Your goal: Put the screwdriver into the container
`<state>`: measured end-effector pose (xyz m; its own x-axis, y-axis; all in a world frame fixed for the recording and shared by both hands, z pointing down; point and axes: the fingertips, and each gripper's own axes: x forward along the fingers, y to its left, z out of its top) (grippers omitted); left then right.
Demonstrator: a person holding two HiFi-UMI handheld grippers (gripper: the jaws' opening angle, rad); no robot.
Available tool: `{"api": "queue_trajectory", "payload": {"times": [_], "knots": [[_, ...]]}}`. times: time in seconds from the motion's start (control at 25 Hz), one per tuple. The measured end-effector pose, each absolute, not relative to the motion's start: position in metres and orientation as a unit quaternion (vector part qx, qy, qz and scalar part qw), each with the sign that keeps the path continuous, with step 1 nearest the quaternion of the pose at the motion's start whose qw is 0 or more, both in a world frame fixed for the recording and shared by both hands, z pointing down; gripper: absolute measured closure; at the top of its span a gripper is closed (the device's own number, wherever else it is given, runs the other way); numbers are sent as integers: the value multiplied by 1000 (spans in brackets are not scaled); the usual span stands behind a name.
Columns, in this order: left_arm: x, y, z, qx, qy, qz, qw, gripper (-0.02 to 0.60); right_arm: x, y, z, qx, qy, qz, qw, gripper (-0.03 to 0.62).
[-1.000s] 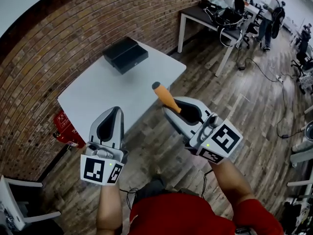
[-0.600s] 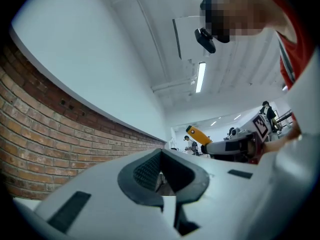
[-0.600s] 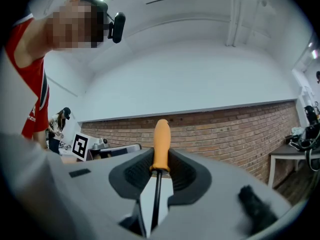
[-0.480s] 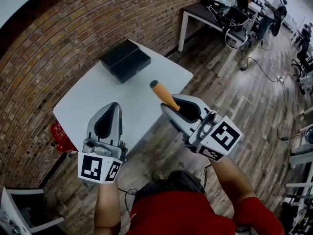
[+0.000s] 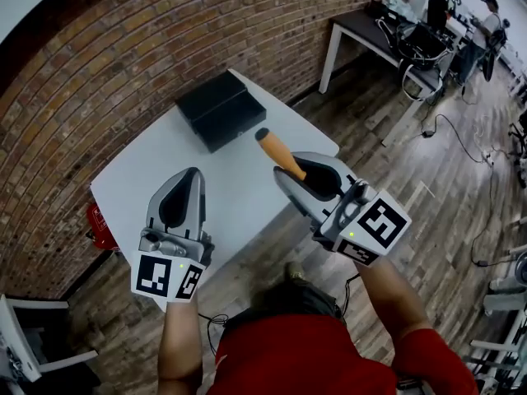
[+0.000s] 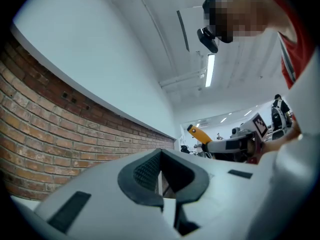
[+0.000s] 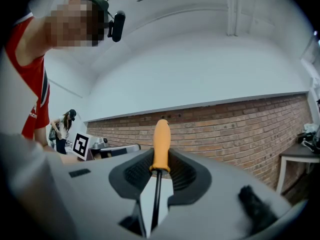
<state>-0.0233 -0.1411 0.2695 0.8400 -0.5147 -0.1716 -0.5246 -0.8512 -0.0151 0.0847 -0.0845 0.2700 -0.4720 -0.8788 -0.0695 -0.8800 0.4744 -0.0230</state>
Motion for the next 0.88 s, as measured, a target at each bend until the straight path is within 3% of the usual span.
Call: {"api": "queue_trajectory", "payload": {"times": [0.44,0.88], "knots": [[36,-190,272,-930,358,74,44,569,149,-153,272,-426,904,20,24,505],[40,-246,293,-908,411,55,52,569,155,-238,298,-366,929,37,-45,505]]}}
